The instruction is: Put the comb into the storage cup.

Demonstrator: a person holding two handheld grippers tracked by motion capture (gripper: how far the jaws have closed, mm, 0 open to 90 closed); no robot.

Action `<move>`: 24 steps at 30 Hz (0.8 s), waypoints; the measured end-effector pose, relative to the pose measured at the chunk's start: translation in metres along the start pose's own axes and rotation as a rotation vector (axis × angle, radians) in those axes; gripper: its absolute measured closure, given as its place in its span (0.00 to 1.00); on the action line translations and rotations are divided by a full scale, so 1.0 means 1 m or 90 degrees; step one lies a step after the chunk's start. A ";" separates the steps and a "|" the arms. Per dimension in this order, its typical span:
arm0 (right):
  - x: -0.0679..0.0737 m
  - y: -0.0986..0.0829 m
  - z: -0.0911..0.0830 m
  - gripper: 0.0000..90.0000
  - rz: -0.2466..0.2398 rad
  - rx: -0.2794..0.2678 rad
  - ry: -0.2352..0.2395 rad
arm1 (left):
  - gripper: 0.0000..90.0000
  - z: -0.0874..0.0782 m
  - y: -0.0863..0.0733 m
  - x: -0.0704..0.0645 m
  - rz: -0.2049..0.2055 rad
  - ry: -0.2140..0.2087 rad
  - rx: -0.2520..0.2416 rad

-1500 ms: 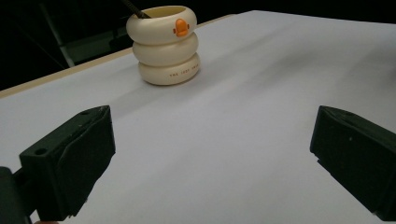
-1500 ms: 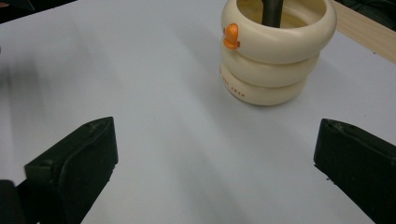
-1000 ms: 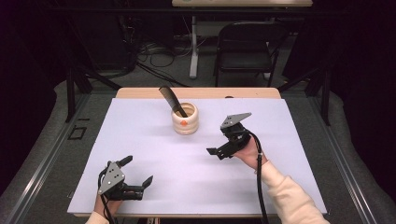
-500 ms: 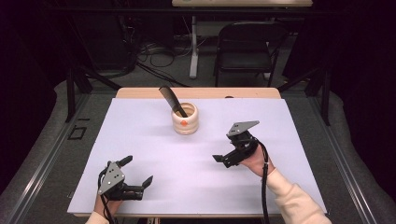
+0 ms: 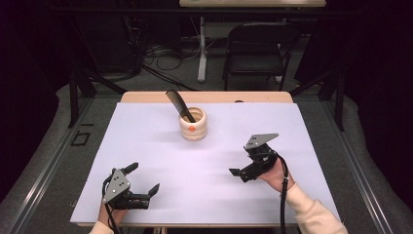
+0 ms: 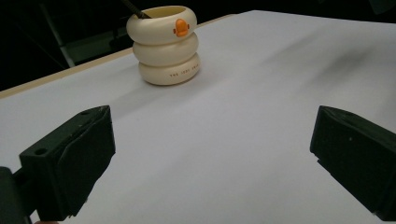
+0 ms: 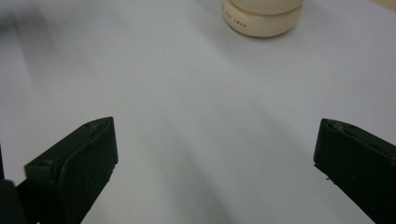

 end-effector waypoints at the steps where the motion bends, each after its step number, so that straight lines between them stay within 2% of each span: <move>1: 0.000 -0.001 -0.001 0.00 -0.001 -0.002 0.000 | 0.00 0.000 0.000 0.000 -0.001 0.000 0.000; 15: -0.004 -0.022 -0.016 0.00 0.002 -0.003 -0.013 | 0.00 0.000 0.000 0.000 -0.001 -0.001 0.001; 24: -0.006 -0.031 -0.023 0.00 0.004 -0.018 -0.023 | 0.00 0.000 0.000 0.000 -0.001 -0.001 0.001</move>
Point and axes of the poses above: each handheld gripper's, and its own axes: z roughly forward along the jaws, y roughly out of its top, x roughly to its left, the point moved 8 cm from there along z, roughly forward along the jaws, and after that the axes turned 14 degrees about z, right-handed, at the moved point
